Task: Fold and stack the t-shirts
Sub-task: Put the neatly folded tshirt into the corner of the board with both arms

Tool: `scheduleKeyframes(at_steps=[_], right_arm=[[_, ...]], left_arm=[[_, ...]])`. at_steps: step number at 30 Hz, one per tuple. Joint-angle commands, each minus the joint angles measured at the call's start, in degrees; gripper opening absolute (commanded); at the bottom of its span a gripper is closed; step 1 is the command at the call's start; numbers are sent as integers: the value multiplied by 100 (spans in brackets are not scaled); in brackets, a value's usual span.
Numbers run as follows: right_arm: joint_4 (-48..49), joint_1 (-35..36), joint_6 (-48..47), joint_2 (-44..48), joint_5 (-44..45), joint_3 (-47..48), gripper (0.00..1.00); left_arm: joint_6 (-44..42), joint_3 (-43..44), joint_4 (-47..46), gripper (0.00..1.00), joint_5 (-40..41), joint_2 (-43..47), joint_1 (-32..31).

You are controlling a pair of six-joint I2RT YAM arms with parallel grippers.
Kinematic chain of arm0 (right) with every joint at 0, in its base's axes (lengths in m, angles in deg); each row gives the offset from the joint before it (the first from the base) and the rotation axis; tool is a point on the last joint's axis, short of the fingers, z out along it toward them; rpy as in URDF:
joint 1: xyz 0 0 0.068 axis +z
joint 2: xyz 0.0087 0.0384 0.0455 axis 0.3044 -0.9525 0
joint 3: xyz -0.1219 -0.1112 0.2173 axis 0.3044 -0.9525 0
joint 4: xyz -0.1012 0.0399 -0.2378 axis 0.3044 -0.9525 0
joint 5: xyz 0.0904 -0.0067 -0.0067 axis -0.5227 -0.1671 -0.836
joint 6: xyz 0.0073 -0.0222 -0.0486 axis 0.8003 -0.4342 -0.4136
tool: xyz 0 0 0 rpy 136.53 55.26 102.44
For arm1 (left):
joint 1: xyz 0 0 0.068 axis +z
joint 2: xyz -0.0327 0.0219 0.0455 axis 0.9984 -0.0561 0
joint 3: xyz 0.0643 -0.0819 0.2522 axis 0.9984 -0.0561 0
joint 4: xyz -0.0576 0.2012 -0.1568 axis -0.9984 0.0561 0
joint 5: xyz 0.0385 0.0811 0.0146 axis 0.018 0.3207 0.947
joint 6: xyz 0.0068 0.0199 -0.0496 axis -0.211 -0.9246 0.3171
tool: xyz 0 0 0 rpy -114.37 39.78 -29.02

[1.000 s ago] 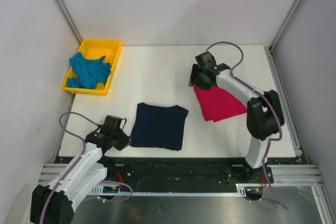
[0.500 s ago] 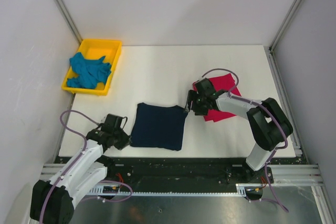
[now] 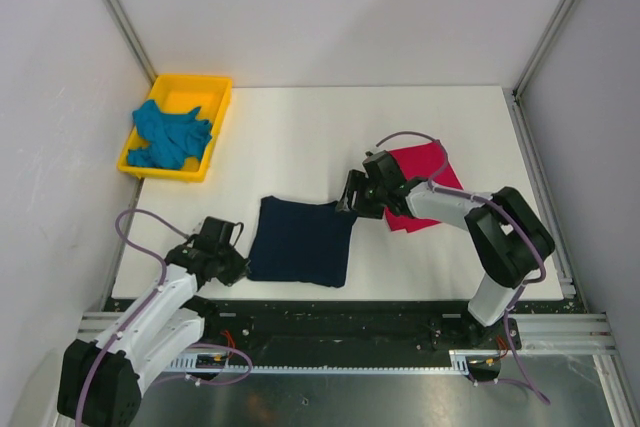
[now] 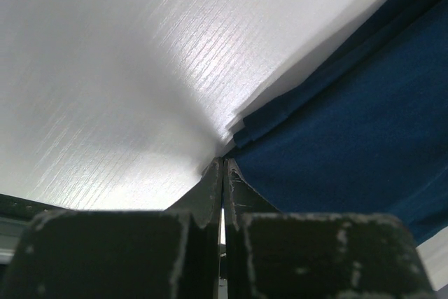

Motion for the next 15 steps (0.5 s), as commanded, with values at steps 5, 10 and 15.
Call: scheduleKeyframes(at_steps=[5,10,15], right_arm=[[-241,113,168,-78,568,-25,66],[-152,236,206,-311,539,-29,66],[8,413,278,-556,513,-18,66]], left_arm=[[-29,194,82,0,212,-4,-17],[-50,225,76,0,219,-65,-15],[-56,229,84,0,229,-83,-15]])
